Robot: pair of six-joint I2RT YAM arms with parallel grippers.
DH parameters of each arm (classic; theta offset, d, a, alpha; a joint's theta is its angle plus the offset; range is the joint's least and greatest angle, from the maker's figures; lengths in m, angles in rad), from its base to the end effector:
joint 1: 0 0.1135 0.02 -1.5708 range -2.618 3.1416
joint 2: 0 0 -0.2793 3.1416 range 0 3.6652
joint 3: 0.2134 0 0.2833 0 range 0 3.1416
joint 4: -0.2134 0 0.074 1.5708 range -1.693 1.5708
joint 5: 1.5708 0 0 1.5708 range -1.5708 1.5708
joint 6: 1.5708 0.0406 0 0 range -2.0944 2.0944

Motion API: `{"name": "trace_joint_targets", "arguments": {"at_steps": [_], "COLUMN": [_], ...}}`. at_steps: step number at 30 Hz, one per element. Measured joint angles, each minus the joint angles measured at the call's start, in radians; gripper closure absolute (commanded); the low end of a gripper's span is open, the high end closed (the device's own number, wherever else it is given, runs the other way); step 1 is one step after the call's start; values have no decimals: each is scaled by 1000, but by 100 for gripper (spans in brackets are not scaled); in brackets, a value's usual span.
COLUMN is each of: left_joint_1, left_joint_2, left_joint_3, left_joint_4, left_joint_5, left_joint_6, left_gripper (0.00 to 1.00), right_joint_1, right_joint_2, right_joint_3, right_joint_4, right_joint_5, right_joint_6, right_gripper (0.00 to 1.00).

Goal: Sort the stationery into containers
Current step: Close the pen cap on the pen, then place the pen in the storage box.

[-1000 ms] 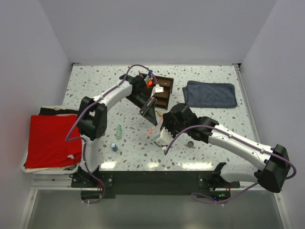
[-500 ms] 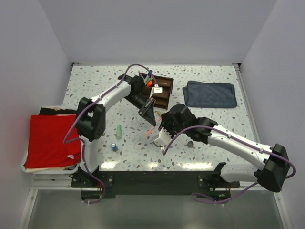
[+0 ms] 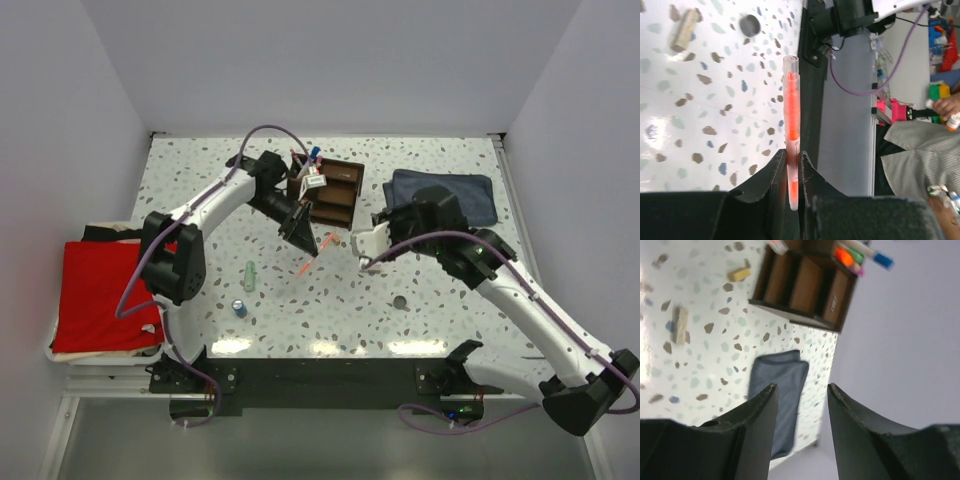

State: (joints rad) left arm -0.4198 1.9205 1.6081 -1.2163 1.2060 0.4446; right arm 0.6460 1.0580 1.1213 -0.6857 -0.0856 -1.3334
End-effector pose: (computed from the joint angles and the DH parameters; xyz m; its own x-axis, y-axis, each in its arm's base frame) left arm 0.3510 -0.1982 0.2595 -0.7457 0.5009 -0.4394 0.5561 0.1045 -0.8245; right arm 0.1963 0.1524 0.3675 0.5274 -0.8152 -0.2395 -0.6066 -0.1638 -0.7780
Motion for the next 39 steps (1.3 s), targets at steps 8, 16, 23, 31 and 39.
{"name": "trace_joint_targets", "arguments": {"at_steps": [8, 16, 23, 31, 39], "left_joint_1": [89, 139, 137, 124, 95], "left_joint_2": [-16, -127, -137, -137, -137], "left_joint_3": [0, -158, -184, -184, -184], "left_joint_4": [378, 1165, 1599, 1667, 1680], "left_joint_5": [-57, -10, -1, 0, 0], "left_joint_6": [-246, -812, -1155, -1224, -1240], "left_gripper": [100, 100, 100, 100, 100], "right_joint_1": [-312, -367, -360, -338, -291], "right_joint_2": [261, 446, 476, 503, 533], "right_joint_3": [328, 253, 235, 235, 236], "right_joint_4": [148, 521, 824, 971, 994], "right_joint_5": [-340, -673, -762, -774, -774], "right_joint_6": [855, 1525, 1788, 1893, 1910], "right_gripper": [53, 51, 50, 49, 63]}}
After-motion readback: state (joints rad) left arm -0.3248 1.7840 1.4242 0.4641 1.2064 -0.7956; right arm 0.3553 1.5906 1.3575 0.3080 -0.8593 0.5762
